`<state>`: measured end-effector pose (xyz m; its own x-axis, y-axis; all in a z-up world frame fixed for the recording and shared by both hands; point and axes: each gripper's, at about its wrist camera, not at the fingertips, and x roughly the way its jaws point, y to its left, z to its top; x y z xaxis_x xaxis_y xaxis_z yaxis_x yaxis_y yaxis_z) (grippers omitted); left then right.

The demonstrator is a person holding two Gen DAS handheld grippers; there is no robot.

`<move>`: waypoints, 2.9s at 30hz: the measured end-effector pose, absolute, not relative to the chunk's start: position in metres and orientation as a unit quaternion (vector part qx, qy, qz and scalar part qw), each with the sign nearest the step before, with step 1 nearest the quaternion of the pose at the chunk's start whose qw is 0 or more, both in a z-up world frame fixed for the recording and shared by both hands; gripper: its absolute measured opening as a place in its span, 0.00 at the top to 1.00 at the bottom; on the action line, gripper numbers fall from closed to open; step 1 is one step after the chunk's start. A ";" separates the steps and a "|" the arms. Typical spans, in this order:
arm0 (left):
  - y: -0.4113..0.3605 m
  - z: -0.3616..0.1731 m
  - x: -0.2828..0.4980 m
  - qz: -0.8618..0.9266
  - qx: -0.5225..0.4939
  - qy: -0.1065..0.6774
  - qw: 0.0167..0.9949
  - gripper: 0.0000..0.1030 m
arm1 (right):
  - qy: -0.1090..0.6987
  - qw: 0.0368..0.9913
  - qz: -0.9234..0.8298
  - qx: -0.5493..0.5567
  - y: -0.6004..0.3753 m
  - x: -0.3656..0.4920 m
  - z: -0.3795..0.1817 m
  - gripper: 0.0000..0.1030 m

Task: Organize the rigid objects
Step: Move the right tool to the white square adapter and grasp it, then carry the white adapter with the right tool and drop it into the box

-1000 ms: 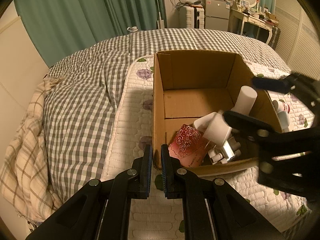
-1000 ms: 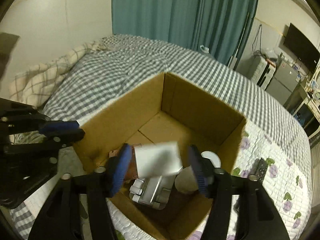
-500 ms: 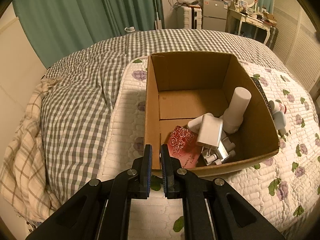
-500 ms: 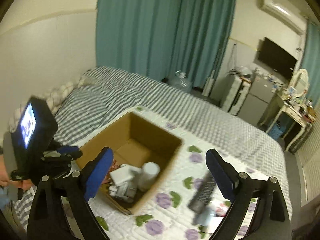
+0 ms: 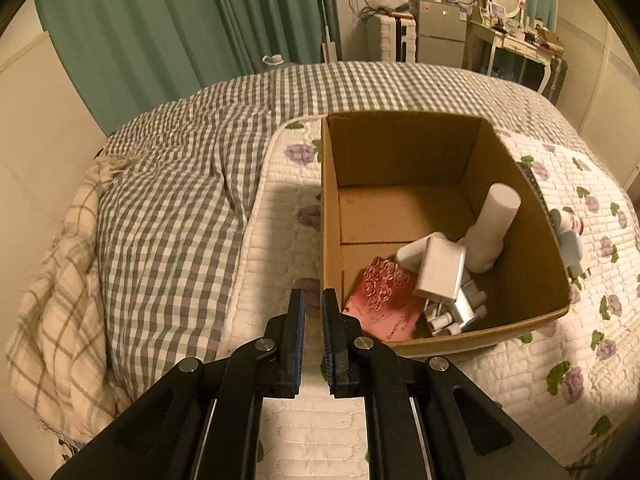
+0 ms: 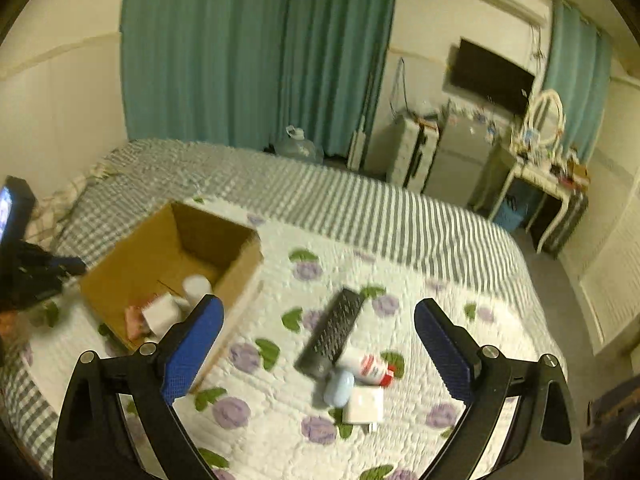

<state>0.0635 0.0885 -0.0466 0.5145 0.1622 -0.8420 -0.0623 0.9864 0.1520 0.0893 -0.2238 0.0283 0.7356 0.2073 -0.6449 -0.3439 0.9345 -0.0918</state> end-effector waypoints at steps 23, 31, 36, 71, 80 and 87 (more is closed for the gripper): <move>0.081 -0.066 0.077 0.068 0.054 0.516 0.852 0.92 | 0.436 0.899 0.037 -0.010 -0.322 0.112 -0.101 0.06; 0.079 -0.065 0.076 0.068 0.056 0.514 0.853 0.92 | 0.473 0.879 0.049 -0.032 -0.311 0.125 -0.127 0.06; 0.079 -0.065 0.075 0.065 0.050 0.513 0.854 0.92 | 0.520 0.851 0.054 -0.046 -0.305 0.140 -0.155 0.21; 0.084 -0.058 0.068 0.041 0.043 0.503 0.862 0.94 | 0.420 0.897 0.089 -0.104 -0.262 0.108 -0.048 0.51; 0.084 -0.058 0.068 0.041 0.042 0.503 0.863 0.94 | 0.338 0.906 0.219 -0.127 -0.152 0.101 0.030 0.51; 0.085 -0.058 0.067 0.038 0.043 0.500 0.864 0.94 | 0.365 0.883 0.264 -0.132 -0.095 0.100 -0.004 0.51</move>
<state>0.0675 0.0847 -0.0580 0.4964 0.1084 -0.8613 -0.0232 0.9935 0.1116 0.0995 -0.0946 -0.0039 0.5944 0.3701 -0.7140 -0.5623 0.8259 -0.0400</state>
